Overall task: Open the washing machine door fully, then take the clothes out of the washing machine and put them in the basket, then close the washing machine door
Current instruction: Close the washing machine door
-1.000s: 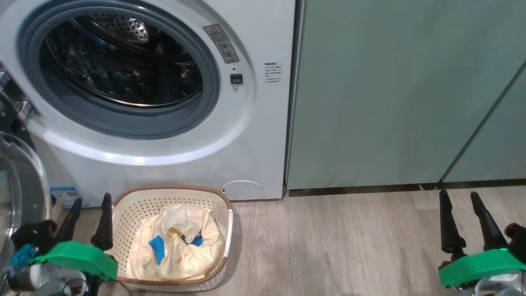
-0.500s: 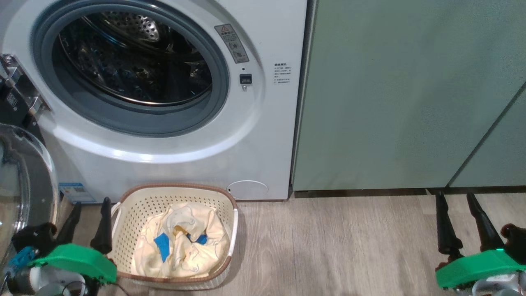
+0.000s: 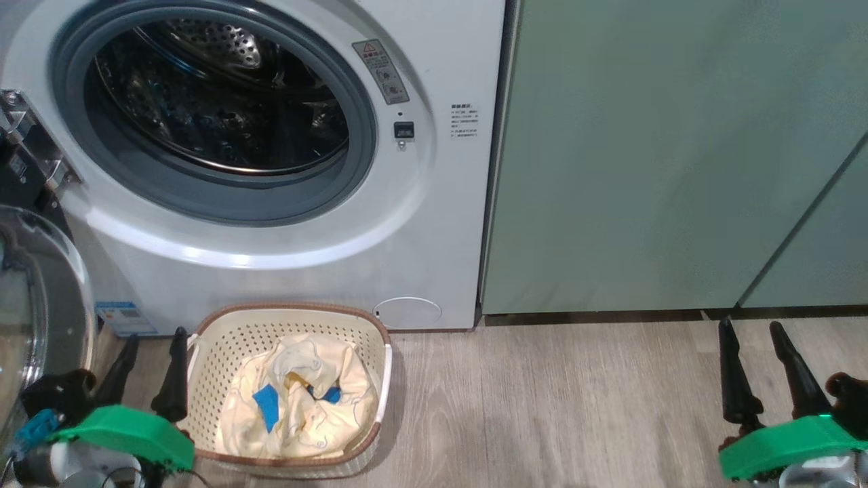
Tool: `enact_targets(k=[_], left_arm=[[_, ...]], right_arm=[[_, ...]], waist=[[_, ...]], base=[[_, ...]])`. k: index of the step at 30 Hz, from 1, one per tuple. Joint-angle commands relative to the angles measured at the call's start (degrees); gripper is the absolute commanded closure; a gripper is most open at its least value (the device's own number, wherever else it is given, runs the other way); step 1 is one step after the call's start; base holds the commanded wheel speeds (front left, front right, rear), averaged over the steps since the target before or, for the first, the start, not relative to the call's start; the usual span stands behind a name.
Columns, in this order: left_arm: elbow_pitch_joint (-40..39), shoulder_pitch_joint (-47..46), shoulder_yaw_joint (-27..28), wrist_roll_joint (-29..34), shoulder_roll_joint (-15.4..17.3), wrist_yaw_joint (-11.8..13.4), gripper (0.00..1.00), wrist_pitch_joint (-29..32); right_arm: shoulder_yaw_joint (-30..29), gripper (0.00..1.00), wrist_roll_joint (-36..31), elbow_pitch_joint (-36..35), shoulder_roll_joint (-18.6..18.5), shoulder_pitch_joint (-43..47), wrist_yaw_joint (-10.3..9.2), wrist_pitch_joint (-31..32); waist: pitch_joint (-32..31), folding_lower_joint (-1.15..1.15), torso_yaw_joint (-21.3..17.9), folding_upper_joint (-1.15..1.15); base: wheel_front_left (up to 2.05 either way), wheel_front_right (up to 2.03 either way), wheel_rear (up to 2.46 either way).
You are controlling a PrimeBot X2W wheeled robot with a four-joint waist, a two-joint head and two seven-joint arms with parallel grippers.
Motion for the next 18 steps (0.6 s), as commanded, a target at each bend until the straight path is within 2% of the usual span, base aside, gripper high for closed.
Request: enact_targets(k=[1, 10, 18], left_arm=[[-2.0, -1.8, 1.8, -0.4, 2.4, -0.1, 0.0, -0.4], [-1.6, -1.8, 1.4, -1.0, 2.8, -0.1, 0.0, -0.4], [-1.4, -1.8, 1.8, -1.0, 2.8, -0.1, 0.0, -0.4]], right_arm=[[0.8, 0.0, 0.0, -1.8, -0.9, -1.5, 0.03, -0.4], [0.8, 0.0, 0.1, -1.5, -0.9, -1.4, 0.03, -0.4], [1.1, 0.0, 0.2, -1.4, -0.7, -1.3, 0.03, -0.4]], waist=[[0.0, 0.0, 0.0, 0.0], [0.0, 0.0, 0.1, 0.0], [0.0, 0.0, 0.1, 0.0]], base=[[0.0, 0.0, 0.0], [-0.39, 0.39, 0.0], [-1.52, 1.52, 0.0]])
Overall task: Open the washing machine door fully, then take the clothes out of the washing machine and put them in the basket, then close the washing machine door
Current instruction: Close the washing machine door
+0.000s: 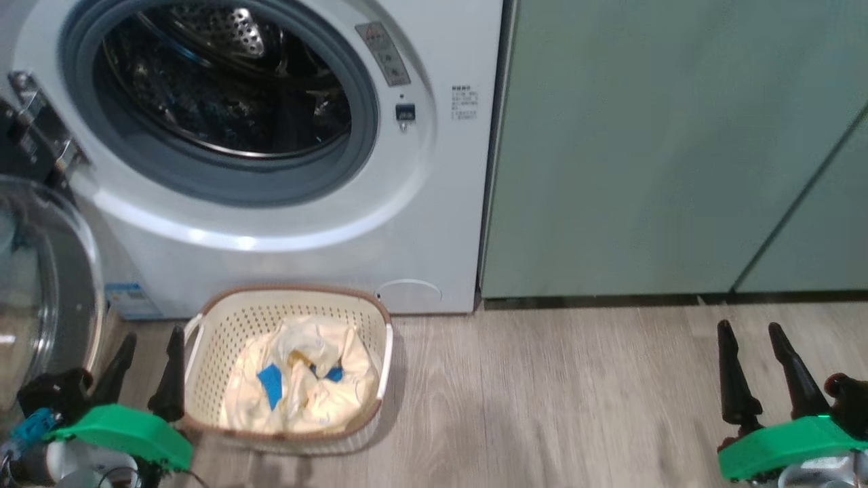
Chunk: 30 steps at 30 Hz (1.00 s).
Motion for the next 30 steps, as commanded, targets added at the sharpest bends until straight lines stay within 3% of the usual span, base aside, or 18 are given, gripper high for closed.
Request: enact_targets(k=[1, 16, 30], left_arm=[[-1.3, -1.7, 2.2, -0.4, 2.0, -0.1, 0.0, -0.4], [-1.3, -1.7, 2.8, -0.4, 2.0, -0.1, 0.0, -0.4], [-2.1, -1.9, 3.2, -0.3, 1.6, -0.1, 0.0, -0.4]], right_arm=[[1.1, 0.0, 0.2, -1.6, -0.7, -1.4, 0.03, -0.4], [0.9, 0.0, 0.3, -1.6, -0.6, -1.2, 0.03, -0.4], [0.7, 0.0, 0.3, -1.8, -0.5, -1.2, 0.03, -0.4]], waist=[[0.0, -0.02, -0.1, 0.0], [0.0, -0.02, -0.2, 0.0], [0.2, -0.02, 0.8, 0.0]], base=[[-2.13, 2.13, 0.0], [-1.8, 1.8, 0.0], [-0.18, 0.18, 0.0]])
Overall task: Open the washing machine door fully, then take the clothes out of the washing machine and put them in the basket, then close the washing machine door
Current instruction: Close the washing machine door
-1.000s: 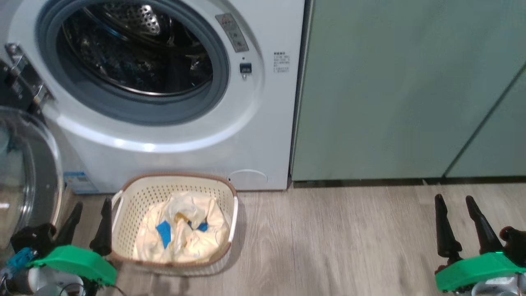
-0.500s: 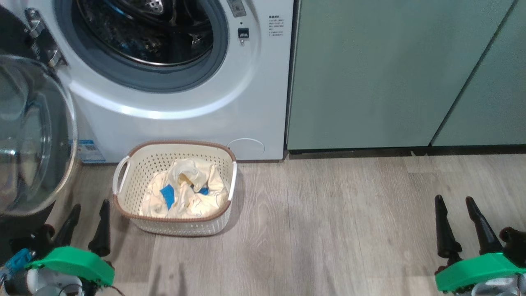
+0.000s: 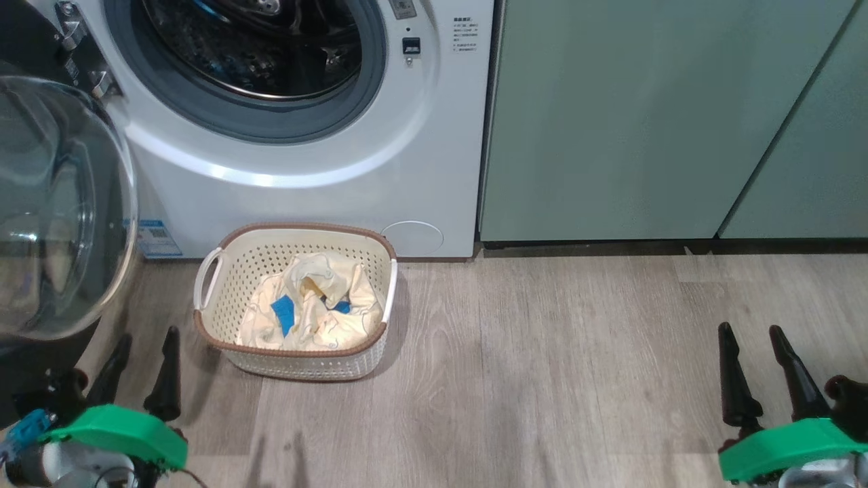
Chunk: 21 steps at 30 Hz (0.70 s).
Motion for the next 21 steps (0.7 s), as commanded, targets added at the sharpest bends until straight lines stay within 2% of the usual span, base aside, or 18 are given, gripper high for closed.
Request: enact_targets(k=[1, 11, 21], left_arm=[[-2.0, -2.1, 2.7, -0.6, 1.5, -0.1, 0.0, -0.4], [-3.1, -2.2, 3.0, -0.9, 0.8, -0.1, 0.0, -0.4], [-3.2, -2.5, 3.4, 0.2, 0.4, -0.1, 0.0, -0.4]], right_arm=[[0.7, 0.0, 0.2, -2.0, -0.5, -1.4, 0.03, -0.4], [0.5, 0.0, 0.2, -1.9, -0.4, -1.4, 0.03, -0.4], [0.6, 0.0, 0.3, -1.9, -0.4, -1.4, 0.03, -0.4]], waist=[[0.0, 0.0, 0.1, 0.0], [-0.1, 0.0, 1.9, 0.0], [-0.5, 0.0, 6.6, 0.0]], base=[[0.0, 0.0, 0.0], [0.0, 0.0, 0.0], [0.0, 0.0, 0.0]])
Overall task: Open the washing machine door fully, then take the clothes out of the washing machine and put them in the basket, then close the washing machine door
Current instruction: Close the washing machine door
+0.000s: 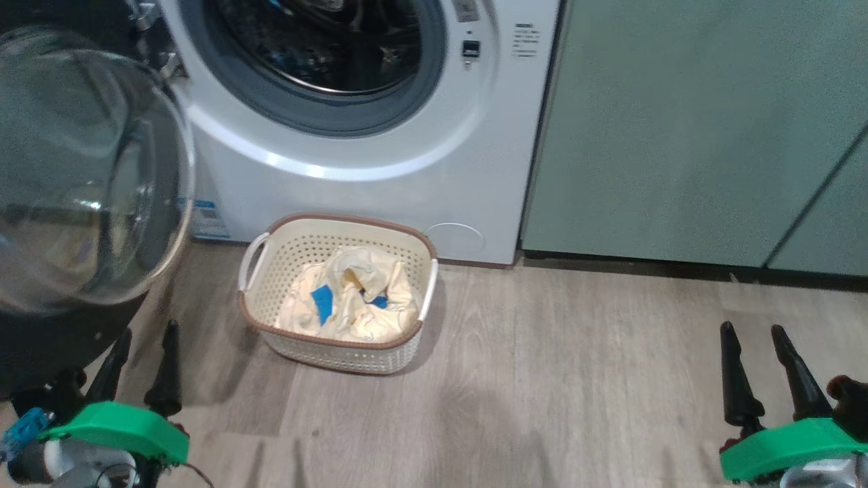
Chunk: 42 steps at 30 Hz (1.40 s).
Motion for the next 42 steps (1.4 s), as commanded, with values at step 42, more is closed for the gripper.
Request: enact_targets(k=[42], left_arm=[[-1.0, -4.1, 4.6, 3.0, -1.5, -0.1, 0.0, -0.4]], right_arm=[[0.0, 0.0, 0.2, -2.1, -0.4, -1.9, 0.03, -0.4]], waist=[[0.9, 0.0, 28.9, 0.0]], base=[[0.0, 0.0, 0.0]])
